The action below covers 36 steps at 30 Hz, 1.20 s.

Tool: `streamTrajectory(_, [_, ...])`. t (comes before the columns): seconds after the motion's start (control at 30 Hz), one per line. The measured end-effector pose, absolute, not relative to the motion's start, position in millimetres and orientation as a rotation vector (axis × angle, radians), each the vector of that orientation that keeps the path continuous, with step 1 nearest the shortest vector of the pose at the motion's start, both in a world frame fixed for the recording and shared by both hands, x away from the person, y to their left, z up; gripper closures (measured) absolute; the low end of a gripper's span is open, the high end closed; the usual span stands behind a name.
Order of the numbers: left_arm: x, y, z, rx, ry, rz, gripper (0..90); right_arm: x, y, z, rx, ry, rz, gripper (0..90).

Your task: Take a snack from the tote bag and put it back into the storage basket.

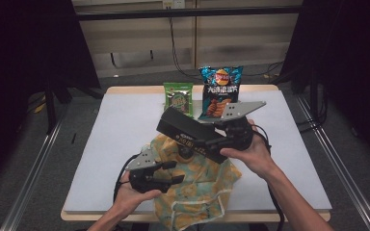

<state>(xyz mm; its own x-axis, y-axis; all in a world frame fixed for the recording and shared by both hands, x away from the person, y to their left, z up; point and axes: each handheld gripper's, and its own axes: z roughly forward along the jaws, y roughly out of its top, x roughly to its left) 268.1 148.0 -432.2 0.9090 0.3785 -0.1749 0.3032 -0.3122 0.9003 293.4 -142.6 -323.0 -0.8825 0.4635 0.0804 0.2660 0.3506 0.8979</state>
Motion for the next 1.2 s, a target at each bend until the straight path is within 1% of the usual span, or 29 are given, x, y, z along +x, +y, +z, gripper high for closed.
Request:
streamTrajectory(0.17, [270.7, 167.4, -425.6, 1.882, 0.526, 0.119, 42.3, 297.7, -150.7, -312.1, 0.669, 2.403, 1.555, 43.5])
streamTrajectory(0.2, [270.6, 170.6, -425.5, 1.895, 0.522, 0.128, 47.2, 298.5, -152.3, -309.7, 0.672, 2.403, 1.534, 43.5])
streamTrajectory(0.23, [270.3, 173.8, -426.6, 1.896, 0.523, 0.138, 50.4, 299.0, -153.3, -308.4, 0.663, 2.407, 1.523, 43.5])
streamTrajectory(0.33, [271.2, 181.4, -434.0, 1.898, 0.549, 0.148, 51.0, 301.6, -160.5, -305.6, 0.649, 2.405, 1.500, 43.5])
streamTrajectory(0.47, [271.3, 182.3, -448.5, 1.929, 0.575, 0.126, 50.6, 307.3, -169.7, -308.0, 0.654, 2.415, 1.471, 43.5])
streamTrajectory(0.57, [269.1, 178.9, -452.6, 1.976, 0.565, 0.116, 53.8, 312.6, -174.9, -307.8, 0.654, 2.423, 1.437, 43.5])
streamTrajectory(0.63, [269.7, 178.0, -453.1, 1.980, 0.558, 0.115, 57.9, 317.2, -178.9, -306.9, 0.665, 2.418, 1.429, 43.5])
streamTrajectory(0.67, [269.9, 178.2, -453.2, 1.983, 0.556, 0.116, 58.3, 318.7, -180.2, -306.5, 0.668, 2.416, 1.428, 43.4])
streamTrajectory(0.83, [269.0, 185.2, -451.7, 1.971, 0.559, 0.110, 58.0, 331.2, -188.6, -310.1, 0.686, 2.418, 1.429, 43.5])
streamTrajectory(1.0, [270.3, 191.9, -448.0, 1.946, 0.567, 0.108, 55.4, 345.0, -193.4, -319.8, 0.711, 2.431, 1.409, 43.5])
streamTrajectory(1.13, [270.1, 195.9, -444.0, 1.948, 0.566, 0.127, 49.0, 354.4, -195.9, -327.1, 0.725, 2.430, 1.401, 43.5])
streamTrajectory(1.2, [270.3, 198.7, -442.8, 1.935, 0.577, 0.125, 42.8, 358.4, -196.7, -330.7, 0.734, 2.430, 1.385, 43.4])
